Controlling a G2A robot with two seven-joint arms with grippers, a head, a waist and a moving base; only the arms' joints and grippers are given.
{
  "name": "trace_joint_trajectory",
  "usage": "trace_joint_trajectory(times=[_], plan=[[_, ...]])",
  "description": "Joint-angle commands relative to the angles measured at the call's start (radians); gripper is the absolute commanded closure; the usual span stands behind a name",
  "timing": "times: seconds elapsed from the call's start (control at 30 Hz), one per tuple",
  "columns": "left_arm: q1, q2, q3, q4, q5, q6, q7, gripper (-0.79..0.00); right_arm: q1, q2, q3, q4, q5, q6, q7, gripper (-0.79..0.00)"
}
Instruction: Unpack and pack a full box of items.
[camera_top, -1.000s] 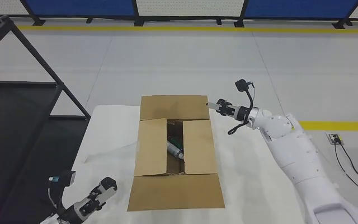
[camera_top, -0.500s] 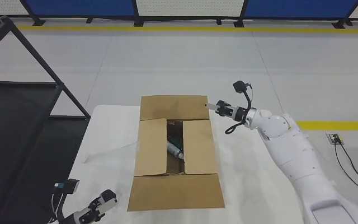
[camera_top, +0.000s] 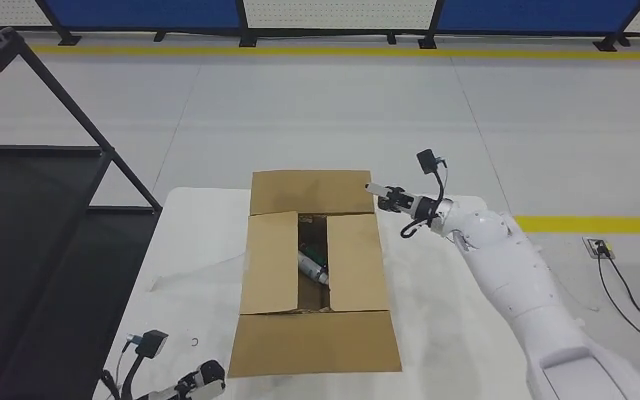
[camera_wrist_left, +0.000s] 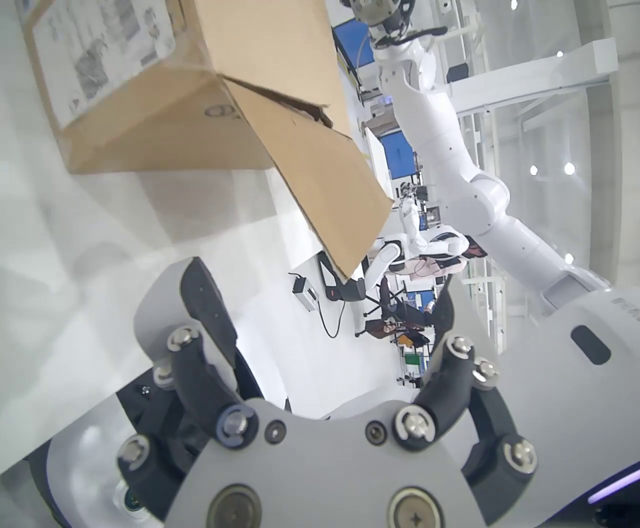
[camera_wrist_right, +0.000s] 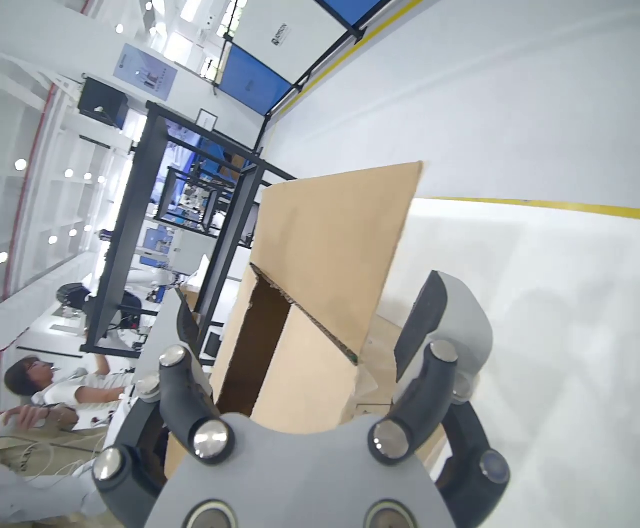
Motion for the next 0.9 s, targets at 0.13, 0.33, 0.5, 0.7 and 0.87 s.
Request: trace_joint_trajectory(times=[0.13, 0.33, 0.5, 0.7, 0.87], plan=[[-0.002, 0.006, 0.04, 0.004, -0.063, -0.022, -0.066, -0.785, 0.055, -0.03, -0.009, 0.1, 0.059, -0.049, 0.056, -0.785], [-0.005, 0.005, 0.069, 0.002, -0.002, -0.034, 0.011, -0.785, 0.085, -0.046, -0.052, 0.14, -0.078, -0.051, -0.129, -0.785], [-0.002, 0.005, 0.091, -0.008, 0.0, -0.037, 0.044, -0.785, 0.092, -0.052, -0.075, 0.152, -0.16, -0.007, -0.222, -0.785], [-0.02, 0.007, 0.111, -0.014, -0.019, -0.04, 0.053, -0.785, 0.075, -0.076, -0.089, 0.149, -0.165, 0.028, -0.218, -0.785], [-0.026, 0.01, 0.115, -0.021, -0.031, -0.043, 0.066, -0.785, 0.075, -0.089, -0.081, 0.164, -0.133, 0.011, -0.181, -0.785]])
